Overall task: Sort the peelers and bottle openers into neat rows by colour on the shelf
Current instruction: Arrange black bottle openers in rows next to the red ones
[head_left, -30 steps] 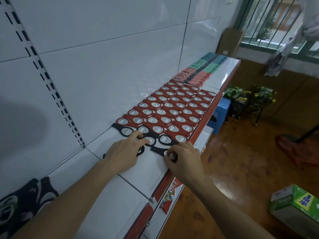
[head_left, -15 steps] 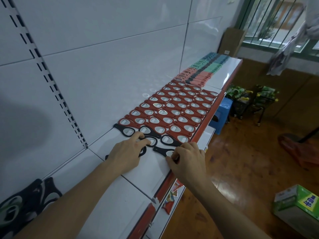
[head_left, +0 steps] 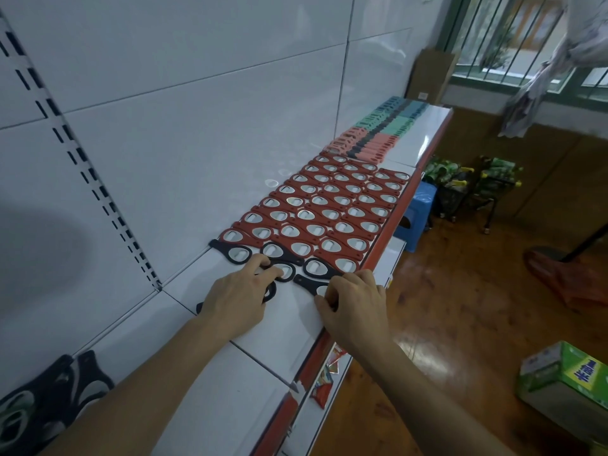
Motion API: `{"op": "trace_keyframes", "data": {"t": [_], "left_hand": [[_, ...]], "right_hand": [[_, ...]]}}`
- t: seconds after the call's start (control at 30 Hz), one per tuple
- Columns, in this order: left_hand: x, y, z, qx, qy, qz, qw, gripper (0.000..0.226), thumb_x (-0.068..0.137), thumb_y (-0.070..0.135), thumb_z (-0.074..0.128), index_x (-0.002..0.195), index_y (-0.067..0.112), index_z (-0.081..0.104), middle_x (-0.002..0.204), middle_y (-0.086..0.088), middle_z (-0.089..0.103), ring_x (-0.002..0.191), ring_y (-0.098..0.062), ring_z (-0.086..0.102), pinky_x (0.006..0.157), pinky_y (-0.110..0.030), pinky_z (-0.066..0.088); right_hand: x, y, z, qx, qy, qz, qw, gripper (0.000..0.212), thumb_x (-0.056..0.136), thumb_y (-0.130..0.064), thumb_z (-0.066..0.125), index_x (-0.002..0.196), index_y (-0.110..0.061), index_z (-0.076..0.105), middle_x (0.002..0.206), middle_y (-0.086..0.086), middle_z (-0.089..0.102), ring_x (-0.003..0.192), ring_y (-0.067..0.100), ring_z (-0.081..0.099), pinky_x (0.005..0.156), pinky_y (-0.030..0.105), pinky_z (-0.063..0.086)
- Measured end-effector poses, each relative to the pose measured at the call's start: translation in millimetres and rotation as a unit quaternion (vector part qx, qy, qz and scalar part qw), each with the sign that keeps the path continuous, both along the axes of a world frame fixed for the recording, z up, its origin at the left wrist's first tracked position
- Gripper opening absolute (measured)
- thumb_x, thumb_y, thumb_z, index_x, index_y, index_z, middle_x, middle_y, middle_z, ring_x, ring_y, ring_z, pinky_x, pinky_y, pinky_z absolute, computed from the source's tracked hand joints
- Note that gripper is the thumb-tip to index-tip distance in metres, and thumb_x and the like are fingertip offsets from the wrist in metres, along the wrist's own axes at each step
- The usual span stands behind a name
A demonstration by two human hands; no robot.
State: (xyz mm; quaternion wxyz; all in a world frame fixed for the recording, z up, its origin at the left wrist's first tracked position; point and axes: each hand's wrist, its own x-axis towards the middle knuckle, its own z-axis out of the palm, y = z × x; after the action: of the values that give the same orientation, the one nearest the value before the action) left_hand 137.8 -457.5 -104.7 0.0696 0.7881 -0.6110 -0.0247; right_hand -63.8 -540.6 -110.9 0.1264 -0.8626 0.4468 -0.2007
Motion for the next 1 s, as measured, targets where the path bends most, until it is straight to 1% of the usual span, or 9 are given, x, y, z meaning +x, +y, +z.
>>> {"op": "trace_keyframes", "data": {"t": [0.1,0.27,0.47,0.57,0.63,0.7,0.77,0.83,1.0], "left_hand": [[1.5,-0.8,1.1,0.007,-0.001,-0.005,1.0,0.061,0.095,0.018,0.065,0.149,0.034,0.041,0.156,0.007,0.026,0.105,-0.023,0.065,0.084,-0.031,0.054],[2.7,-1.4,1.3,0.018,0.006,-0.007,1.0,0.065,0.094,0.016,0.066,0.15,0.035,0.04,0.159,0.007,0.023,0.11,-0.023,0.064,0.091,-0.032,0.056],[3.4,-1.8,-0.5,0.008,0.008,-0.005,1.0,0.066,0.093,0.016,0.068,0.15,0.035,0.039,0.158,0.007,0.023,0.108,-0.023,0.064,0.088,-0.032,0.056],[4.6,3.6,-4.5,-0.025,0.016,0.017,0.999,0.068,0.09,0.018,0.072,0.149,0.033,0.042,0.155,0.006,0.027,0.102,-0.023,0.066,0.085,-0.031,0.057],[8.8,10.0,-6.8,-0.055,0.032,0.067,0.996,0.065,0.089,0.016,0.072,0.147,0.03,0.046,0.151,0.005,0.032,0.096,-0.023,0.067,0.081,-0.031,0.057],[17.6,17.0,-7.2,-0.072,0.05,0.128,0.988,0.062,0.09,0.014,0.069,0.147,0.028,0.047,0.15,0.001,0.035,0.093,-0.025,0.067,0.077,-0.034,0.056],[27.1,21.7,-7.2,-0.054,0.058,0.167,0.983,0.062,0.092,0.015,0.065,0.149,0.03,0.044,0.153,-0.003,0.033,0.097,-0.028,0.066,0.078,-0.037,0.057],[32.4,22.8,-7.4,-0.029,0.067,0.16,0.984,0.066,0.093,0.016,0.063,0.152,0.032,0.04,0.16,-0.001,0.027,0.102,-0.029,0.065,0.082,-0.041,0.057],[31.1,12.9,-1.0,0.029,0.038,0.105,0.993,0.071,0.094,0.017,0.059,0.157,0.035,0.029,0.165,0.01,0.018,0.107,-0.029,0.063,0.081,-0.037,0.052]], "right_hand": [[1.7,-3.9,-0.6,0.017,-0.006,-0.003,1.0,0.022,0.094,-0.049,0.065,0.084,-0.03,0.064,0.094,-0.016,0.063,0.099,0.008,0.042,0.086,0.032,0.04],[3.6,-11.0,-0.4,0.04,-0.006,0.008,0.999,0.022,0.093,-0.051,0.066,0.102,-0.031,0.072,0.106,-0.017,0.066,0.102,0.008,0.042,0.093,0.035,0.043],[3.8,-15.3,4.3,0.052,-0.011,0.015,0.998,0.023,0.091,-0.051,0.069,0.103,-0.032,0.072,0.104,-0.017,0.067,0.101,0.008,0.043,0.092,0.036,0.041],[0.4,-17.3,6.0,0.035,-0.081,0.0,0.996,0.014,0.092,-0.046,0.07,0.098,-0.034,0.073,0.098,-0.021,0.066,0.099,0.007,0.047,0.091,0.039,0.046],[-0.7,-20.3,8.2,0.024,-0.106,0.0,0.994,0.006,0.092,-0.039,0.072,0.095,-0.034,0.072,0.094,-0.024,0.063,0.096,0.008,0.05,0.088,0.041,0.05],[2.3,-25.7,11.7,0.024,-0.096,0.017,0.995,0.005,0.093,-0.036,0.071,0.097,-0.033,0.072,0.097,-0.022,0.065,0.097,0.007,0.05,0.09,0.04,0.049],[10.2,-32.1,16.1,0.012,-0.07,0.04,0.997,0.009,0.095,-0.035,0.068,0.102,-0.032,0.072,0.102,-0.017,0.068,0.099,0.007,0.046,0.093,0.037,0.044],[22.1,-38.7,18.5,-0.017,-0.049,0.071,0.996,0.013,0.096,-0.036,0.065,0.107,-0.033,0.071,0.104,-0.016,0.067,0.101,0.008,0.045,0.096,0.039,0.042],[58.8,-41.4,27.5,-0.037,0.035,0.229,0.972,0.023,0.098,-0.039,0.061,0.119,-0.033,0.069,0.115,-0.014,0.063,0.112,0.011,0.043,0.1,0.04,0.036]]}}
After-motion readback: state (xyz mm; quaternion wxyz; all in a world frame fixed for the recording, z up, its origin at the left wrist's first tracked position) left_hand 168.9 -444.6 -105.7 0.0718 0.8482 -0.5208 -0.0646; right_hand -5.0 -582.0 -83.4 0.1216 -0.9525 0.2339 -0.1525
